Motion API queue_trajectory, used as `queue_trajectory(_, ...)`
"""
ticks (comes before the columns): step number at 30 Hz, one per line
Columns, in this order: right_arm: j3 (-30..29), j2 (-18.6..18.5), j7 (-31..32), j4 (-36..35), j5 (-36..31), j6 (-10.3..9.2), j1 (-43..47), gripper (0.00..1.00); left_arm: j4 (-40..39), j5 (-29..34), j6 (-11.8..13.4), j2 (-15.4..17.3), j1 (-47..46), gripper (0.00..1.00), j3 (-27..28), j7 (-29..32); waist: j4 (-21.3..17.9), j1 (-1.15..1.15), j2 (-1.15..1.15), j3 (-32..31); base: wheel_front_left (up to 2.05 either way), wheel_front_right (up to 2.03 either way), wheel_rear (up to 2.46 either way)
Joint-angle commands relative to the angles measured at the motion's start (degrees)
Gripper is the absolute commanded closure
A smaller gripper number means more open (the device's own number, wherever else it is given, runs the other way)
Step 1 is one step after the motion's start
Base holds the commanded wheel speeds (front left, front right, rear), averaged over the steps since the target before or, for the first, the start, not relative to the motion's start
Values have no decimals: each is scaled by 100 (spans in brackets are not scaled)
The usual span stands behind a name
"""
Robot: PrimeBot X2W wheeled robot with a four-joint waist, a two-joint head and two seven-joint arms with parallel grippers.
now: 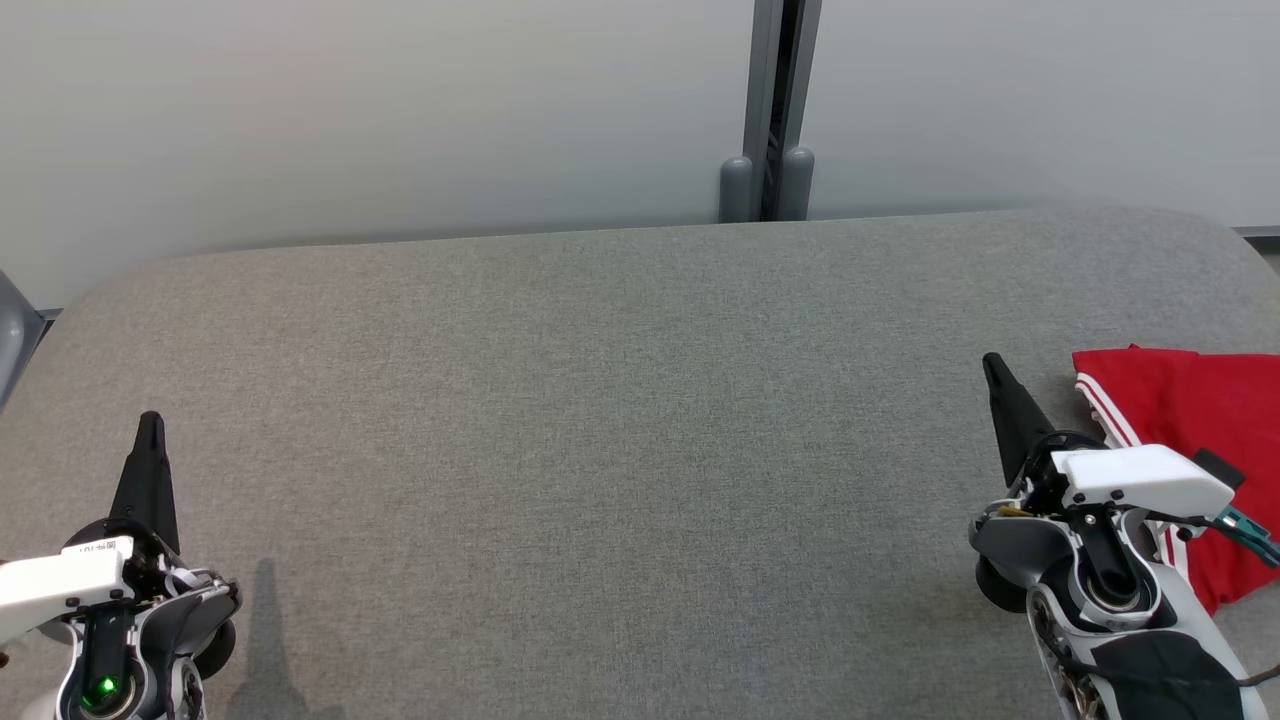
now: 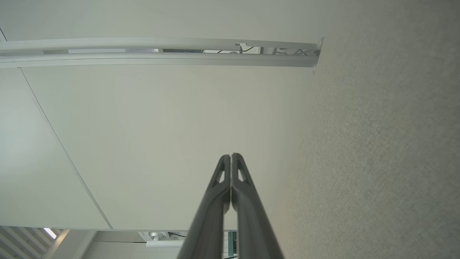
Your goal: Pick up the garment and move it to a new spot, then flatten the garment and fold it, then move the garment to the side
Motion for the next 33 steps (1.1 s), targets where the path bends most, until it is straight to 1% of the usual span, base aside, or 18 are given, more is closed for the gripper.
queue_trajectory(1,-6,-48,14,10,27,2,-19,100,-5,3,-28,7,-96,100,22,16,0,0,0,0,0,0,0)
queue_trajectory(33,-6,-48,14,10,26,2,-19,100,-6,9,-28,2,-98,100,28,24,0,0,0,0,0,0,0)
